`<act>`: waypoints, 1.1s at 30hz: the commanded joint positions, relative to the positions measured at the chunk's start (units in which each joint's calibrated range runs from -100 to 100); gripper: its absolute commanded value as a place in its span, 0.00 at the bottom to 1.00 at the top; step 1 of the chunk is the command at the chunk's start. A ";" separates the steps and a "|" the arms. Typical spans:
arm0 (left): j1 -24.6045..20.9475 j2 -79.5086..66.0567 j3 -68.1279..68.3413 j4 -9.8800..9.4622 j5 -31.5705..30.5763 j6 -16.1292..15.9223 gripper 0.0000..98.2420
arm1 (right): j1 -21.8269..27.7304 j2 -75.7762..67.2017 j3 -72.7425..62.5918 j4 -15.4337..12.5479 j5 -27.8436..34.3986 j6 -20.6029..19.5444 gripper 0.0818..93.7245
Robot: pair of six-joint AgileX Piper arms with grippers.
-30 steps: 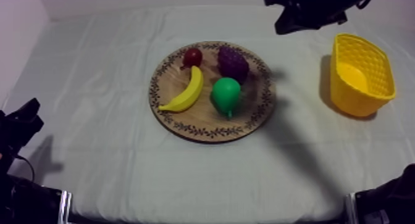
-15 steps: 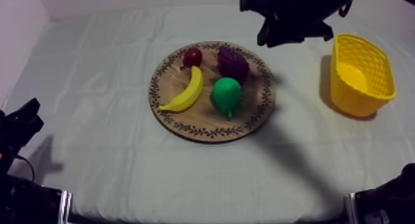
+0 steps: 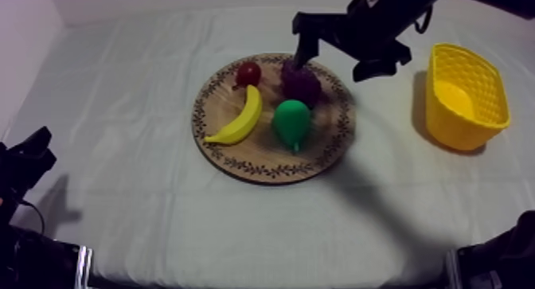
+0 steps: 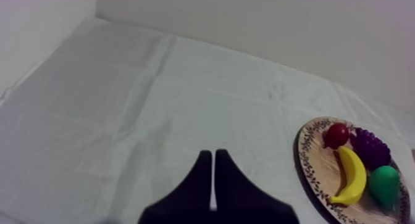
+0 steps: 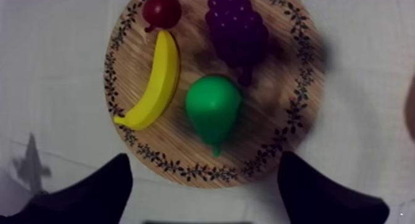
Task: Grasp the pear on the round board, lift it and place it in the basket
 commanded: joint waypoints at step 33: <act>-0.01 0.00 0.03 0.01 -0.01 0.04 0.00 | -0.57 27.61 -8.83 -4.11 -4.37 2.88 0.98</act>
